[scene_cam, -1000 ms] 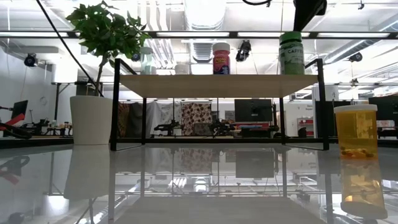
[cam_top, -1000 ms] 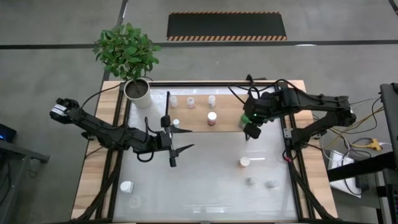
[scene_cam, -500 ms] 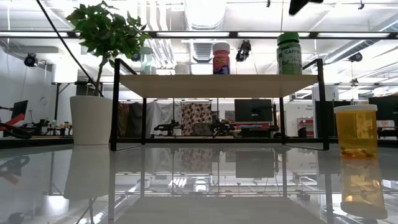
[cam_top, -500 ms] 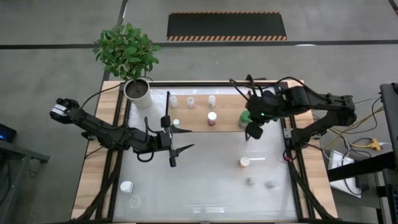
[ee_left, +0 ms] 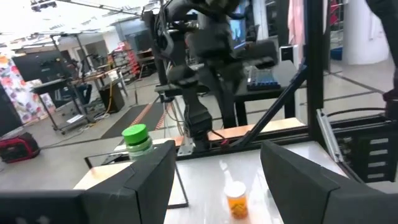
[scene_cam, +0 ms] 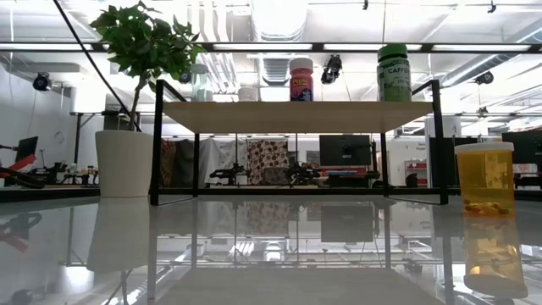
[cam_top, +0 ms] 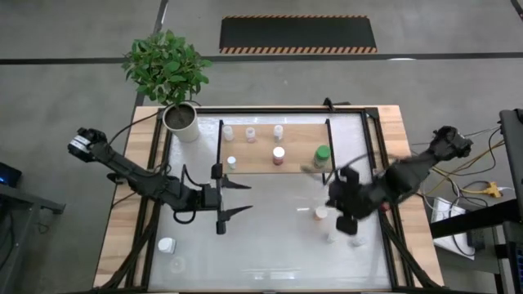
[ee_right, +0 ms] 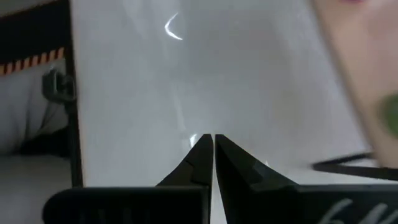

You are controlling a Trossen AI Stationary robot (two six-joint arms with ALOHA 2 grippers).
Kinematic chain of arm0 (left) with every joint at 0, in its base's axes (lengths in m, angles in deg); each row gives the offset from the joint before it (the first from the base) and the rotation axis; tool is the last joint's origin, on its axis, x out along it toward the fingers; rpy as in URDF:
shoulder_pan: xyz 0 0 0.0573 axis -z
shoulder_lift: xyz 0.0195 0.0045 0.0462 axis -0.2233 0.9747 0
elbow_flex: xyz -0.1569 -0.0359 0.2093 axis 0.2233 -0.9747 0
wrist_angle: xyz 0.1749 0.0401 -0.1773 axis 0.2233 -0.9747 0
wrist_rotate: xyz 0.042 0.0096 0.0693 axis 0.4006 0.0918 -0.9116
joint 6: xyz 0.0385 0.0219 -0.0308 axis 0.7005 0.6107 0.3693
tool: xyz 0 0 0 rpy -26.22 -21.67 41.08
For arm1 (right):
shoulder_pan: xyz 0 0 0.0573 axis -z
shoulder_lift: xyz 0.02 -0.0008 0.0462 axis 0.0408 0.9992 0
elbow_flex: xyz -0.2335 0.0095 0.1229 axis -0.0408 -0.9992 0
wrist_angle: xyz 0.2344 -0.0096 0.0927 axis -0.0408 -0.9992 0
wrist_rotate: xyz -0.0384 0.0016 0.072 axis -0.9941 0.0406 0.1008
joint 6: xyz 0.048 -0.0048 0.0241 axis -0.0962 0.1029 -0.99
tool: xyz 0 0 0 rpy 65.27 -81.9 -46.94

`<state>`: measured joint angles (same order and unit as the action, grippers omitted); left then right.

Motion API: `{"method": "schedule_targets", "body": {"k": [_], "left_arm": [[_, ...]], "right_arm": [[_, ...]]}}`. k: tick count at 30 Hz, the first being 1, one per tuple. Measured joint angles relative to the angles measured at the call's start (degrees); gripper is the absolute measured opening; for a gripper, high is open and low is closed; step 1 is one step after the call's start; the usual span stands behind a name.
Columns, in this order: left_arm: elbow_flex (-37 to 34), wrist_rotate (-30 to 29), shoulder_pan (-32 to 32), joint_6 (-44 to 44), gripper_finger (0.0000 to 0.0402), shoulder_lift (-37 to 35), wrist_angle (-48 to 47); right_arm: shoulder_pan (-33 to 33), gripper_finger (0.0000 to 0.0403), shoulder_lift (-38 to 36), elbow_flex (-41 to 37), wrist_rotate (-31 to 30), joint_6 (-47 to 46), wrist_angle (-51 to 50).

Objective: Pick and place medicine bottles onto shelf by color
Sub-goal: Put the orange transparent pill bottle on the shelf

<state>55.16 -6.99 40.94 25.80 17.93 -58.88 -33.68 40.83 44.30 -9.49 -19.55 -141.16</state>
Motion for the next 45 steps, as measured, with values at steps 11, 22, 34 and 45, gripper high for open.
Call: {"method": "schedule_targets", "body": {"k": [11,22,34,45], "left_arm": [[0.0,0.0,3.5,-0.2,0.0219,0.0,2.1],[0.0,0.0,3.7,-1.4,0.0219,0.0,2.3],[0.0,0.0,3.7,-1.4,0.0219,0.0,2.4],[0.0,0.0,3.6,-1.2,0.0219,0.0,2.9]], "right_arm": [[-14.0,0.0009,-0.6,-20.7,-12.8,-10.2,13.9],[-15.2,0.0131,-0.2,-31.8,-16.5,-15.5,21.8],[-15.2,0.0293,-0.2,-40.4,-22.3,-13.5,31.6],[-13.9,0.0321,0.3,-45.7,-24.0,-13.5,38.8]]}}
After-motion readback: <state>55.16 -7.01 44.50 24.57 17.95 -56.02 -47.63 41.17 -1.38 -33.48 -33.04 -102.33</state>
